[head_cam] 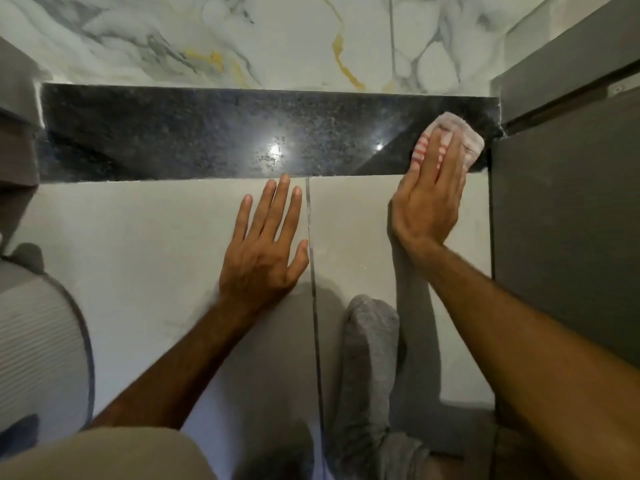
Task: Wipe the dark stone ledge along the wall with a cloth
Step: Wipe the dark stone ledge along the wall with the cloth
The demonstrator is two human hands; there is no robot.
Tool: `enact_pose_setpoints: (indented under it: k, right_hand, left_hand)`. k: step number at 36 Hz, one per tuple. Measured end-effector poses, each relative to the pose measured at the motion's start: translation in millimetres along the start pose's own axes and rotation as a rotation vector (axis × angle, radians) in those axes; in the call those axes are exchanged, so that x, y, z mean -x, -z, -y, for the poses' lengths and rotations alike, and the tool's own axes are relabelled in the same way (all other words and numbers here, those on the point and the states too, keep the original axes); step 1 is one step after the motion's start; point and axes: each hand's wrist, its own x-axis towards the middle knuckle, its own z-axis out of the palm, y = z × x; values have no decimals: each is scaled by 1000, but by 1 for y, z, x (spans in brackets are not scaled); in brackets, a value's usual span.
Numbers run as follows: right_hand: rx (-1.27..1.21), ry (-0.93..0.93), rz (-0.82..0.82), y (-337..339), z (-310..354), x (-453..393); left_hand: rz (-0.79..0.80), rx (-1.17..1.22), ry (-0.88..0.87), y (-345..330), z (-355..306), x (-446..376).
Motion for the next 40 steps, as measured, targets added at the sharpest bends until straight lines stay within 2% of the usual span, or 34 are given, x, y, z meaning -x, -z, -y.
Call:
enact_pose_setpoints:
  k: [2, 4, 6, 8, 12, 14, 17, 21, 25, 27, 30, 36, 38, 40]
  right_hand:
    - [0, -6, 15, -1, 19, -34]
    - [4, 106, 68, -1, 33, -52]
    - [-7, 273, 119, 3, 34, -46]
    - [-45, 333, 165, 10, 20, -22]
    - [-7, 158, 143, 17, -15, 18]
    - [13, 35, 106, 15, -20, 10]
    - [-10, -46, 55, 10, -12, -30]
    - [-30, 21, 37, 2, 7, -74]
    - [-29, 177, 4, -1, -1, -32]
    - [-30, 123, -13, 0, -15, 6]
    - [-20, -52, -17, 1, -27, 34]
    - [-13, -134, -81, -8, 8, -31]
    - [-37, -48, -64, -17, 29, -41]
    - [-48, 141, -30, -20, 33, -29]
  left_hand:
    - [6, -19, -7, -2, -2, -2]
    - [17, -40, -10, -4, -1, -2]
    - [27, -49, -12, -3, -1, -2]
    - [47, -48, -10, 1, -2, -3]
    - [63, -34, -1, 7, -4, -4]
    - [72, -19, 1, 7, -4, -5]
    - [70, -10, -8, 3, -2, -5]
    - [33, -7, -1, -3, 1, -4]
    - [37, -8, 5, -2, 1, -5]
    - [44, -4, 4, 1, 0, -6]
    - [42, -9, 2, 2, 0, -6]
    - [46, 25, 1, -3, 4, -5]
    - [44, 31, 5, -4, 4, -4]
    - [45, 26, -1, -4, 4, -4]
